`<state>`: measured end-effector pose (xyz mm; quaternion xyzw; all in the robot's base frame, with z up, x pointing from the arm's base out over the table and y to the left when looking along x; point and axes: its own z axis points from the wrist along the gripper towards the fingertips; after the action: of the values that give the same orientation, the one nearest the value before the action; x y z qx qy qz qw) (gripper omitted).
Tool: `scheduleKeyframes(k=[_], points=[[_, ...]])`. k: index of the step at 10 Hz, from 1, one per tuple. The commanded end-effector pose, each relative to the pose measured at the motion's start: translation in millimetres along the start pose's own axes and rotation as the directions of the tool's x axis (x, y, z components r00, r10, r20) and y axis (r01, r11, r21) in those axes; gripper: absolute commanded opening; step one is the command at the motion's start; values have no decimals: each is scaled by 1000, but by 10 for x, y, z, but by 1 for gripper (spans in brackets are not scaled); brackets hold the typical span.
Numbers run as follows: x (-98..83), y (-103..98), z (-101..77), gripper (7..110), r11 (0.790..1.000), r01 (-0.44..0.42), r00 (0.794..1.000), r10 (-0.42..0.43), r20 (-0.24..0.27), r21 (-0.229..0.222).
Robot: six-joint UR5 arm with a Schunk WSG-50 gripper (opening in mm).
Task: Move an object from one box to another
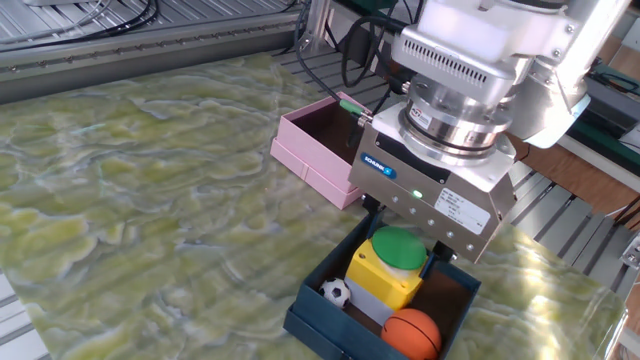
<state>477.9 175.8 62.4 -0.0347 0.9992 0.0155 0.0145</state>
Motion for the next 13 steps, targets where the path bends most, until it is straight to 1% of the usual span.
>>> scheduleKeyframes(k=[1,7,8,12,13], points=[[-2,12,-3,66,1000,-9,1000,9,1,-12],[16,42,-15,66,999,-37,999,37,-5,-17],[12,43,-19,44,999,-46,999,46,-4,-15],[-34,9,-20,44,997,-73,997,73,15,-3],[-32,-6,-24,22,997,-82,997,82,15,5]])
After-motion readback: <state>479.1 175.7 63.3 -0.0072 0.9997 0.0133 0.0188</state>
